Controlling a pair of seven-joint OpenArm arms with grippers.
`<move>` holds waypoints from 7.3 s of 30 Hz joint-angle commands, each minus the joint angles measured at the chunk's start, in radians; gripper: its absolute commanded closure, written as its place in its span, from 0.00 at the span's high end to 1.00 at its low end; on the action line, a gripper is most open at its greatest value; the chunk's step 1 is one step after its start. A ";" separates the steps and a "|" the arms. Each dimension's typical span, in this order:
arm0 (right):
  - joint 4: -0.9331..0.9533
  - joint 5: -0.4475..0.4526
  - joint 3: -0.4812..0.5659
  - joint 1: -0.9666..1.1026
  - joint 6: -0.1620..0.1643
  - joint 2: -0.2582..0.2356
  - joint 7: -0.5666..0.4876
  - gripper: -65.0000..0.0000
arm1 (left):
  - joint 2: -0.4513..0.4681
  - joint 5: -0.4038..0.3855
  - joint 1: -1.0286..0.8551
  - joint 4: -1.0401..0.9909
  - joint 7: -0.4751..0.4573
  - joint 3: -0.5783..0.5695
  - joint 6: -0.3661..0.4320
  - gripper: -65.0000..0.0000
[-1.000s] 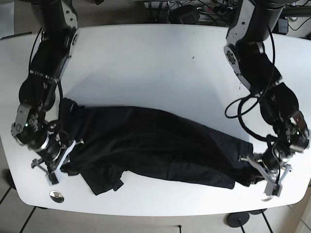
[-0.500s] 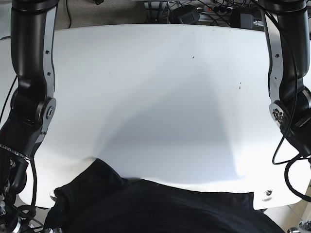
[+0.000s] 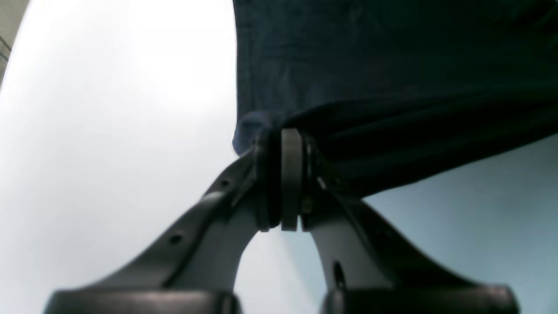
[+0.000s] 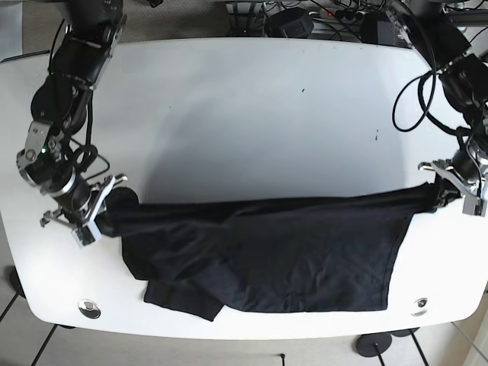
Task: Fold the T-shirt properly
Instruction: 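Lay the shirt down and drag its edge with both grippers to straighten, then release and regrasp the shirt's opposite edge with both grippers, then fold the grasped edge over onto the held edge with both grippers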
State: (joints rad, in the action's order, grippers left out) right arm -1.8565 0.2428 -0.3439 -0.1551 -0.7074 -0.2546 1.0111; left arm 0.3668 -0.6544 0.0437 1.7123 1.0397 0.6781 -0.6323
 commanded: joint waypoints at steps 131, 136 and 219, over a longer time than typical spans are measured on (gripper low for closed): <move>0.117 0.200 -0.287 0.549 0.009 -0.053 -0.034 0.20 | -0.208 0.497 -0.503 0.038 -0.322 0.065 -0.066 0.19; -0.004 0.201 -0.309 0.538 0.009 -0.041 -0.033 0.55 | -0.205 0.496 -0.428 0.153 -0.169 0.065 -0.066 0.19; 0.653 -0.095 0.093 -0.312 0.009 0.054 -0.364 0.03 | -0.144 0.565 0.255 -0.337 -0.224 -0.077 0.009 0.00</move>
State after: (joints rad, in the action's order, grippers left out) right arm -1.1851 0.1356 -0.2481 -0.4351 -0.6975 -0.1890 0.6800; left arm 0.2050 -0.0883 0.2790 1.3605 0.8318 0.5972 -0.6353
